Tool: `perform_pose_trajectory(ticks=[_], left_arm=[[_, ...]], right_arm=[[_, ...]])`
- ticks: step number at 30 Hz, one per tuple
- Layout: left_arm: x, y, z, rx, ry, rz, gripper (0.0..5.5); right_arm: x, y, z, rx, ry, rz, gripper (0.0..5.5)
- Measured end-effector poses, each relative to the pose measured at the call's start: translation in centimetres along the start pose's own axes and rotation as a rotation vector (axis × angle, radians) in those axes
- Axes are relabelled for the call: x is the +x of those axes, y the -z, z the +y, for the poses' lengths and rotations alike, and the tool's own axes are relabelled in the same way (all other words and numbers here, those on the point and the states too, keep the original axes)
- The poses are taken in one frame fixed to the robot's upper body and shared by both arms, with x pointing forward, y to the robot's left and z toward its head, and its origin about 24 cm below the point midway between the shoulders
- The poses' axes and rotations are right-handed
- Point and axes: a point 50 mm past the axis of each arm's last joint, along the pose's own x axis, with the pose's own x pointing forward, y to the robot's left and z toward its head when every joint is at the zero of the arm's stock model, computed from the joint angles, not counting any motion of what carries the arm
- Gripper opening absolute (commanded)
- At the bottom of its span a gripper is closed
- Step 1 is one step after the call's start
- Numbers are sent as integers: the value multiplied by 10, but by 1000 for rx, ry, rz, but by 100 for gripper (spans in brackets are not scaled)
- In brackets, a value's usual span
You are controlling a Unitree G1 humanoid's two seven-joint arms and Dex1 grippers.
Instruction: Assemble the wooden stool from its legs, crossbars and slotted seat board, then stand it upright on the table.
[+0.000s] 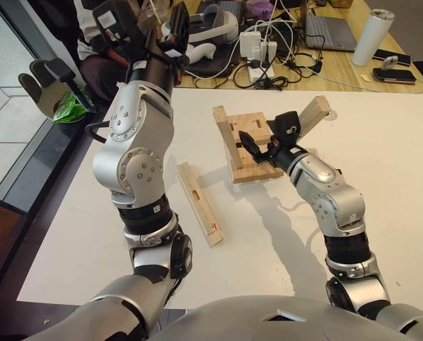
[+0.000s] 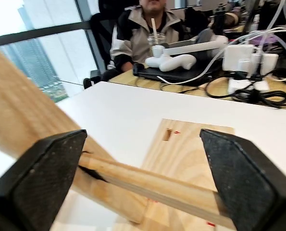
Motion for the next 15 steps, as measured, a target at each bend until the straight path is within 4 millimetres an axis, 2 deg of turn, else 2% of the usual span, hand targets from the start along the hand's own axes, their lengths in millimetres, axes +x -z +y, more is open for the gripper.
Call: perform_pose_trajectory(ticks=[1,3,4,5,7,8,9,11,13,15], left_arm=[[0,-1,0,1,0,-3,312],[0,0,0,8,-1,-5,312],[0,0,-2,14,3,-4,312],[0,1,-2,17,5,-3,312],[0,1,-2,20,2,-5,312],[-1,3,-2,22,-5,0,312],[-1,6,-1,23,-9,9,312],[-3,13,-3,1,-8,30,312],[-3,14,-4,-11,-7,31,312],[-3,13,-1,-16,-20,26,312]], right_arm=[[2,-15,-2,33,-8,-63,440],[6,-73,-12,104,4,-297,440],[3,-109,-18,153,16,-444,440],[-4,-137,-25,205,30,-560,440],[-22,-181,-51,268,95,-716,440],[-31,-190,-67,266,149,-753,440],[-40,-193,-87,273,230,-768,440],[-58,-185,-129,302,420,-767,440],[-67,-165,-155,308,550,-717,440],[-66,-130,-167,267,619,-576,440]])
